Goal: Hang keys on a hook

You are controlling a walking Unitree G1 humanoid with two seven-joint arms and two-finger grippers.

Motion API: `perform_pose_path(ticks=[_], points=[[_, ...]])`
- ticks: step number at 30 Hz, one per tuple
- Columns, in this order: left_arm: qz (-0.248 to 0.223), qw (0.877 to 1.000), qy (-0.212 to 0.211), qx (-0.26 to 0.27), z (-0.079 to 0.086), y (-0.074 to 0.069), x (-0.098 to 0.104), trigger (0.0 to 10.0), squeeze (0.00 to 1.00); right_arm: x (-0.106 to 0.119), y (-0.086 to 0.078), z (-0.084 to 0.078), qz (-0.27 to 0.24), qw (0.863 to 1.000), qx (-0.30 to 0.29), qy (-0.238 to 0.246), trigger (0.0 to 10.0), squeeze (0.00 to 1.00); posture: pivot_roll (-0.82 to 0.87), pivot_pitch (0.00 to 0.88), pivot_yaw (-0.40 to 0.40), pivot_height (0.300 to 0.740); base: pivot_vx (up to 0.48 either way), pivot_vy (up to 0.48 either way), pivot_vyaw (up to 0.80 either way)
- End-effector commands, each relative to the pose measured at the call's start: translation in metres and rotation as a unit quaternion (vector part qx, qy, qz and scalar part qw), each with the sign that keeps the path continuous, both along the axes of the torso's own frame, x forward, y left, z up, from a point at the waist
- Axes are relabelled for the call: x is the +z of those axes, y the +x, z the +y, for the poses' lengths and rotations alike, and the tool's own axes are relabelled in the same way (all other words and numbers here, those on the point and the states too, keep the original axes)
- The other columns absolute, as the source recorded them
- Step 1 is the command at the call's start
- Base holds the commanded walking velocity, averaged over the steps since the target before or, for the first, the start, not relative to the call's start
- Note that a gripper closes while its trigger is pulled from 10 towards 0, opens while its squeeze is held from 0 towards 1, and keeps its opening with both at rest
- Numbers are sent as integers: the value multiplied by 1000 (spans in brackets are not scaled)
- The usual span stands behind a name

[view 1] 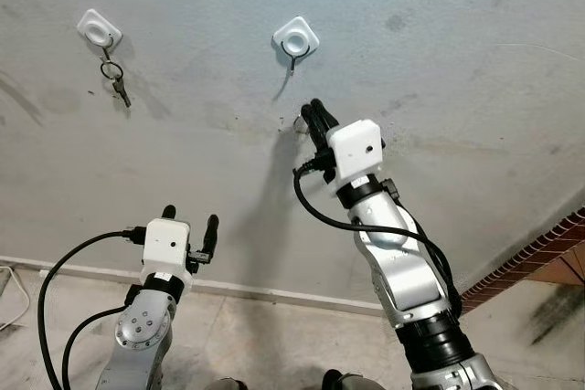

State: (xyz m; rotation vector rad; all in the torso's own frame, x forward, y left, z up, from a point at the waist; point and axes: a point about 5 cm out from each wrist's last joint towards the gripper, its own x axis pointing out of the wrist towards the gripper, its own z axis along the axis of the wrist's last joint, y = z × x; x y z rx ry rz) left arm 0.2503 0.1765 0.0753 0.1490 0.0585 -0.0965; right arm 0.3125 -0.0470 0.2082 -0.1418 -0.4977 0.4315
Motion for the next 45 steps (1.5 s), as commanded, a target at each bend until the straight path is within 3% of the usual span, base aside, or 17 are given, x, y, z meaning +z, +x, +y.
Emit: perform_pose_path(ticks=[1,9,21,27,35,45], points=[[11,1000,6,0,3,-4,-6,10000,0,9,-1,4,-19,1000,5,10,10000,0,63,152,40,740,0,0,0],[13,1000,7,-2,2,-3,-6,10000,0,33,2,5,-52,998,8,26,10000,0,64,154,39,740,0,0,0],[13,1000,7,-2,2,-3,-6,10000,0,20,-7,-6,-35,999,0,20,10000,0,60,156,46,740,0,0,0],[13,1000,8,-6,1,-1,-6,10000,0,28,-16,-10,-49,999,1,21,10000,0,49,157,54,740,0,0,0],[13,1000,7,-11,-2,2,-6,10000,0,42,-19,-5,-69,997,16,23,10000,0,45,154,54,740,0,0,0],[11,1000,4,-7,-2,3,-6,10000,0,45,-18,6,-58,997,44,33,10000,0,53,153,40,740,0,0,0]])
